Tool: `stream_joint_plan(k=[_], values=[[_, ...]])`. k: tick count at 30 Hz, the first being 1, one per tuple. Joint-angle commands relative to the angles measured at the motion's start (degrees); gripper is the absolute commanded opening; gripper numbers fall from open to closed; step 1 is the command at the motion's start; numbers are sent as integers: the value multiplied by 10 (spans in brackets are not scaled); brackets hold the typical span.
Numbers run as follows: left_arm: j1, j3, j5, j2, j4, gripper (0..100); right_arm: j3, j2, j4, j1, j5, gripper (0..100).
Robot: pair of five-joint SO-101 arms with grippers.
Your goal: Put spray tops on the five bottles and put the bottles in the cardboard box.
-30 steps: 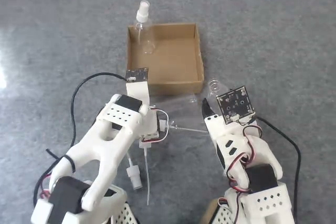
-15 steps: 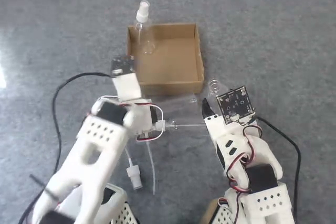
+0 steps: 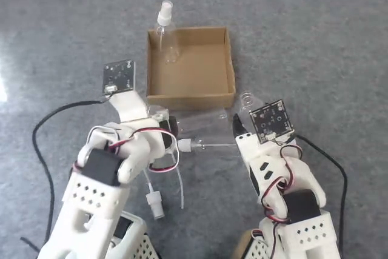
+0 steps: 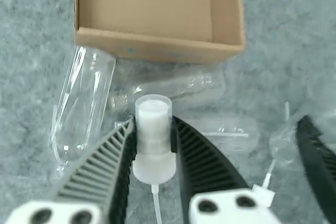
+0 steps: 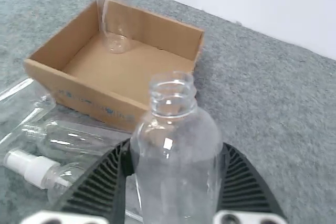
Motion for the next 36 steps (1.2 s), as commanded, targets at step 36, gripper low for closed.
stream_joint_plan(k=[36], values=[[-212, 179, 178, -432, -235, 11, 12, -11, -16, -135, -56, 117]])
